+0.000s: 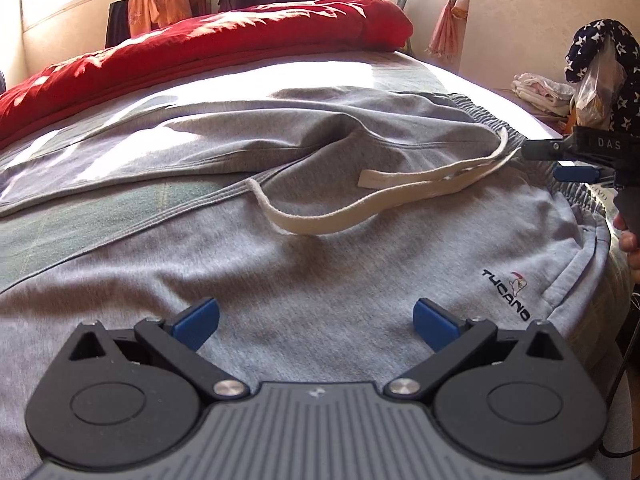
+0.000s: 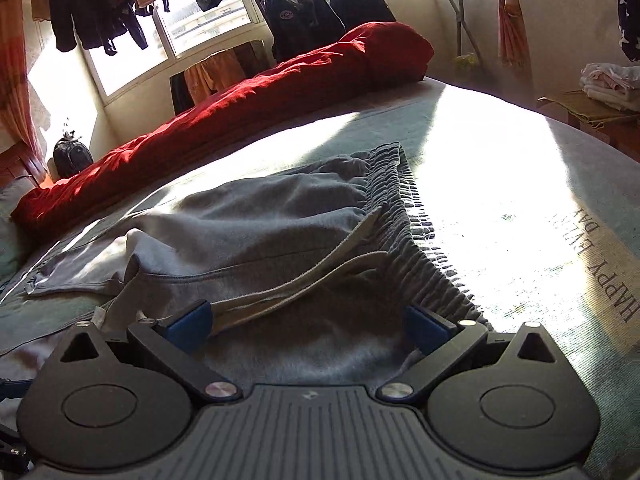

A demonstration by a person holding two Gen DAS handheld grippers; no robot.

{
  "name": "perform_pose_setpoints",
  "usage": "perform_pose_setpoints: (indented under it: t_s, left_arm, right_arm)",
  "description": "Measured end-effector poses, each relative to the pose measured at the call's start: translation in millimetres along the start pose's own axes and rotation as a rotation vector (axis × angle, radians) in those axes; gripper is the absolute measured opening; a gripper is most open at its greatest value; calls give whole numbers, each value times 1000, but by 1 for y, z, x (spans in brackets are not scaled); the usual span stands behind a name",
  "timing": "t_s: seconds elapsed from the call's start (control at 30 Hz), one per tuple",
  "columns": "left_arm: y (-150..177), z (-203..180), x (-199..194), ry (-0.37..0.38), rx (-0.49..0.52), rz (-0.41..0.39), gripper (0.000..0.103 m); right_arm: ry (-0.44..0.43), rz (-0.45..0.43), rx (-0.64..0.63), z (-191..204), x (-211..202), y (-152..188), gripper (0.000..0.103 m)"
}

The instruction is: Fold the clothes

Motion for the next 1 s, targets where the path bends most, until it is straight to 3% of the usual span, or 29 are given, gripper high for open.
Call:
perform_pose_setpoints:
  t_s: [0.17,0.27,0.5,0.63,0.8,1.0]
  left_arm:
    - [-18,4,-8,-7,16,-61,102]
    - [-21,6,-7,-2,14,-69,102]
    - [-27,10,4,2,-9,-66,102]
    - [-34,12,13,27,-38,-61,102]
    - [-43,14,25,78,-81,-42,102]
    - [-45,20,45,70,-81,6,102]
  right_arm:
    - [-80,-43,-26,8,2,-46,101]
    - [-83,-54,-101,10,10,-82,98]
    - [-27,25,-356,3,64,-159,75]
    - [-60,85,-472,8,104,-190,71]
    - [-181,147,-528,24,165,-197,67]
    - [-367,257,-653,64,239,-152,66]
Point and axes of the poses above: each gripper's, at about its wrist camera, not at the fingertips, and x roughly the way its jaws point, z to its left, y to its underside, the point moved 4 cm from there along x, roughly the way its jaws point, and after that the axes turned 9 degrees about -z, right-handed, at the moved point
